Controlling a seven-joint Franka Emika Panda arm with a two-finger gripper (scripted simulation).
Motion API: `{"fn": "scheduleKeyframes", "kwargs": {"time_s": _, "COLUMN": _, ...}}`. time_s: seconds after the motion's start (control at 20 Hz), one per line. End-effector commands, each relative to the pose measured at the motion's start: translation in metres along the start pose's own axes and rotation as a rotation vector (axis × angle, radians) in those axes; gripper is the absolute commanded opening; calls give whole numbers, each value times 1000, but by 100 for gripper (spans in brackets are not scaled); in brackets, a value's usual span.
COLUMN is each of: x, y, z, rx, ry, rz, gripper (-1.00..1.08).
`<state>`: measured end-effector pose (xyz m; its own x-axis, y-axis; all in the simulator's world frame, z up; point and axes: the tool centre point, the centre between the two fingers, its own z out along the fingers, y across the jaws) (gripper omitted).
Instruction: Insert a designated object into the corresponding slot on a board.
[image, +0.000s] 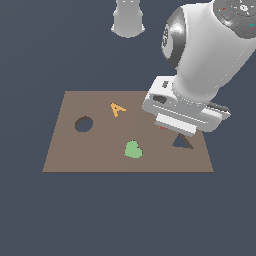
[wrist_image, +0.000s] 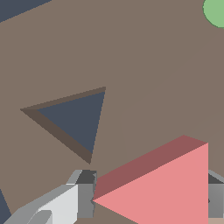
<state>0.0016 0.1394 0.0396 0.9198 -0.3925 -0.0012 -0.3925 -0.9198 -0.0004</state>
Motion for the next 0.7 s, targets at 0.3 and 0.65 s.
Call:
{"fn": "scheduleKeyframes", "kwargs": {"time_s": 0.3, "x": 23, "y": -40, "z": -1, "rx": 0, "ry": 0, "rz": 130, "gripper": -100}}
{"fn": "scheduleKeyframes", "kwargs": {"time_s": 0.65, "x": 36, "y": -56, "z": -1, "rx": 0, "ry": 0, "rz": 185, "gripper": -100}}
